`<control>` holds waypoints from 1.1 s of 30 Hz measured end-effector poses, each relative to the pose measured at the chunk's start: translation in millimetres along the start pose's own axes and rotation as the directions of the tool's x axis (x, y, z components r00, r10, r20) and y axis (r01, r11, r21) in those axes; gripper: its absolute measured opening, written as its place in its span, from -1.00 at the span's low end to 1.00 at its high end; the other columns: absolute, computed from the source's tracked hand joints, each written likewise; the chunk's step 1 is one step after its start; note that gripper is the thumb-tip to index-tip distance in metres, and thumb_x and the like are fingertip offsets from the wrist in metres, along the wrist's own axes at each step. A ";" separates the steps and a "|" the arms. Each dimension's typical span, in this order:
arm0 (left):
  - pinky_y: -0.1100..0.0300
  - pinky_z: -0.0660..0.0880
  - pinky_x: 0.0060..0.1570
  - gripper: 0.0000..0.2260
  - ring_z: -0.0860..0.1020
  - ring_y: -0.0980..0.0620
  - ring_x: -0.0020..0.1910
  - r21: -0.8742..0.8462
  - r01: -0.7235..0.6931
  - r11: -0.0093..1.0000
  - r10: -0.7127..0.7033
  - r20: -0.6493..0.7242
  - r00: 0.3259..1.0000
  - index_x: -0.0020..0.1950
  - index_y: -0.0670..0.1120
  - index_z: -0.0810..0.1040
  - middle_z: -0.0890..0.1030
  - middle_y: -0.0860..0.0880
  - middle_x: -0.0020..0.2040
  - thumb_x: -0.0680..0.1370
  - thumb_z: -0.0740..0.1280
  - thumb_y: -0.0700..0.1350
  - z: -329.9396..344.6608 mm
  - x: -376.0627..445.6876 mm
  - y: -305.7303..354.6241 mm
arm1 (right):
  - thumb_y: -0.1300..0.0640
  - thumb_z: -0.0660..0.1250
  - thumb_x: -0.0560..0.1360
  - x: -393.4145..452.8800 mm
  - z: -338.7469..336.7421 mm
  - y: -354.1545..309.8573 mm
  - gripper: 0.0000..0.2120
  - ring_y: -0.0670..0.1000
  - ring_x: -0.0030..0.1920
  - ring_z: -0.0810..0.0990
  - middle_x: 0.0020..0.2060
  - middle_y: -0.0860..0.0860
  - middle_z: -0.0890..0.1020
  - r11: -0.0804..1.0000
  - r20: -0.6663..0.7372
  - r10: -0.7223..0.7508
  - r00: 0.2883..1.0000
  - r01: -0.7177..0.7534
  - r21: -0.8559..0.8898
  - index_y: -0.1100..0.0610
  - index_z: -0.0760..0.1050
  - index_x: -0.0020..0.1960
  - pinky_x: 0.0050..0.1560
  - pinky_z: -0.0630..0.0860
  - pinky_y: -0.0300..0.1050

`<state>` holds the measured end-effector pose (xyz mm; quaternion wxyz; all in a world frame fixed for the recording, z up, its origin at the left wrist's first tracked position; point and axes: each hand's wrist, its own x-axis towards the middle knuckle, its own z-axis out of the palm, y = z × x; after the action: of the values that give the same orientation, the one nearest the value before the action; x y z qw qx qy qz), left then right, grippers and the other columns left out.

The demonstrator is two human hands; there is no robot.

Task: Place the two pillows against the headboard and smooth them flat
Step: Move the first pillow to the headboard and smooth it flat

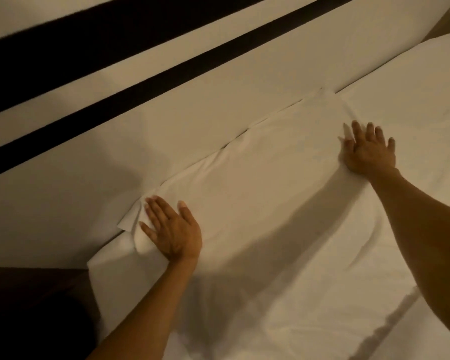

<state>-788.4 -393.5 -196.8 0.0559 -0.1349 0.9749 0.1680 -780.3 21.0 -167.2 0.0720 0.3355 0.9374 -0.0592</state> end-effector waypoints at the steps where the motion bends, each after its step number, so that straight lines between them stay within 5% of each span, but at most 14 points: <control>1: -0.09 -0.13 0.56 -0.41 -0.02 -0.05 0.61 -0.011 -0.055 0.998 0.055 -0.004 0.998 0.59 -0.21 -0.04 0.01 -0.14 0.62 0.66 -0.06 0.10 -4.4 -13.0 6.6 | -0.17 -0.20 0.62 -7.9 -4.4 6.9 -0.43 0.14 0.58 -0.07 0.59 0.12 -0.02 1.000 -0.010 -0.006 1.000 0.006 -0.007 -0.04 -0.11 0.60 0.53 -0.11 0.23; 8: -0.02 0.02 0.48 -0.28 0.27 -0.17 0.51 -0.032 -0.529 0.848 0.523 0.209 0.826 0.51 -0.25 0.28 0.28 -0.19 0.53 0.54 0.02 0.25 -1.9 -140.6 27.2 | -0.23 -0.23 0.60 -94.4 26.1 2.5 -0.46 0.10 0.58 -0.05 0.59 0.05 -0.04 0.986 0.013 -0.162 0.987 0.161 0.048 -0.20 -0.10 0.57 0.52 -0.07 0.17; 12: -0.01 0.12 0.39 -0.20 0.43 -0.14 0.42 0.117 -0.533 0.838 0.462 0.367 0.807 0.45 -0.21 0.41 0.41 -0.16 0.46 0.54 -0.17 0.33 -7.9 -156.0 -16.0 | -0.19 -0.18 0.61 -115.9 40.0 38.8 -0.44 0.12 0.58 -0.05 0.59 0.06 -0.06 0.987 0.110 0.099 0.989 -0.112 0.117 -0.12 -0.13 0.58 0.52 -0.04 0.25; 17: -0.07 0.28 0.36 -0.21 0.54 -0.20 0.31 0.218 -0.563 0.797 0.422 0.467 0.777 0.34 -0.29 0.52 0.51 -0.24 0.37 0.57 -0.19 0.26 -36.1 -167.3 -57.2 | -0.05 -0.08 0.64 -141.3 8.3 68.2 -0.42 0.16 0.58 -0.05 0.59 0.14 -0.02 0.971 0.092 0.218 0.972 -0.225 0.074 0.09 -0.14 0.60 0.52 0.00 0.24; 19: -0.02 0.19 0.45 -0.20 0.45 -0.22 0.40 0.204 -0.527 0.825 0.412 0.421 0.808 0.41 -0.31 0.42 0.41 -0.27 0.44 0.59 -0.28 0.22 -53.6 -170.2 -52.5 | -0.07 -0.10 0.65 -157.9 -13.8 67.6 -0.43 0.16 0.58 -0.05 0.58 0.16 -0.02 0.973 0.105 0.209 0.972 -0.218 0.078 0.10 -0.12 0.60 0.52 -0.01 0.23; 23: 0.00 -0.13 0.55 -0.36 -0.13 -0.04 0.61 0.166 -0.517 0.840 0.434 0.367 0.823 0.60 -0.17 -0.15 -0.16 -0.12 0.62 0.64 -0.15 0.18 -86.3 -155.2 -13.9 | -0.11 -0.11 0.65 -191.5 -68.2 56.4 -0.42 0.16 0.58 -0.04 0.58 0.16 -0.01 0.978 0.085 0.178 0.980 -0.186 0.096 0.08 -0.11 0.60 0.53 -0.01 0.20; 33: -0.05 -0.17 0.54 -0.35 -0.16 -0.08 0.60 0.133 -0.699 0.703 0.661 0.241 0.711 0.59 -0.19 -0.18 -0.17 -0.14 0.61 0.65 -0.13 0.18 -217.5 -154.5 48.8 | -0.11 -0.11 0.65 -306.5 -192.6 34.7 -0.43 0.16 0.58 -0.01 0.58 0.16 0.05 0.978 -0.033 0.165 0.986 -0.159 0.135 0.10 -0.06 0.60 0.52 0.04 0.20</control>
<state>-668.1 -386.0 46.1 0.0894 0.2578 0.9586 0.0818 -542.3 -111.9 73.5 0.0337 0.4159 0.9024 -0.1073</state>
